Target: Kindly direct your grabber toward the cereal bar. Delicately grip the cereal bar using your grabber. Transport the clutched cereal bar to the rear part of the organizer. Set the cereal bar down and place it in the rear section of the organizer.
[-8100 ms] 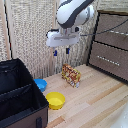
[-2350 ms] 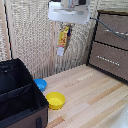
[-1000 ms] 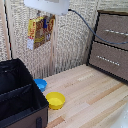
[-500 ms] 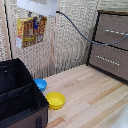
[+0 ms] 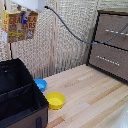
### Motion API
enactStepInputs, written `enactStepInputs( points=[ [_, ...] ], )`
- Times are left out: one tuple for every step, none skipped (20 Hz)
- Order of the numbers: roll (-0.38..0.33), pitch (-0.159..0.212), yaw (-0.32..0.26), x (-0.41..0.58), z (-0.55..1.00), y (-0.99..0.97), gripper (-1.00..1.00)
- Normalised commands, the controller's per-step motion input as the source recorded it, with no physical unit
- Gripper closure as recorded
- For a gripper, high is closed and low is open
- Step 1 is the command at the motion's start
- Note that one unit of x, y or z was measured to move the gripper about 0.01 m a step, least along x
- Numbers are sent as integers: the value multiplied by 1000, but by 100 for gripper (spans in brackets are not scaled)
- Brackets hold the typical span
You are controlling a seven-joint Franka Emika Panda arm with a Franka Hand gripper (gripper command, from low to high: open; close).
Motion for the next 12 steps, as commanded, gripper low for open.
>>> enactStepInputs(
  points=[
    [0,99,-56,214,160,794,100],
    [0,101,-58,220,140,786,100],
    [-1,103,-64,240,71,763,100],
    [-4,99,-70,269,0,740,100],
    [-14,104,-73,289,-3,717,100],
    [-24,114,-70,297,-97,706,100],
    [-19,123,-69,309,-194,709,100],
    [-21,131,-70,323,-280,683,100],
    [-26,140,-72,360,-380,634,100],
    [-32,150,-72,383,-434,600,100],
    [-36,157,-72,414,-474,549,100],
    [-17,177,-105,471,-549,351,100]
  ],
)
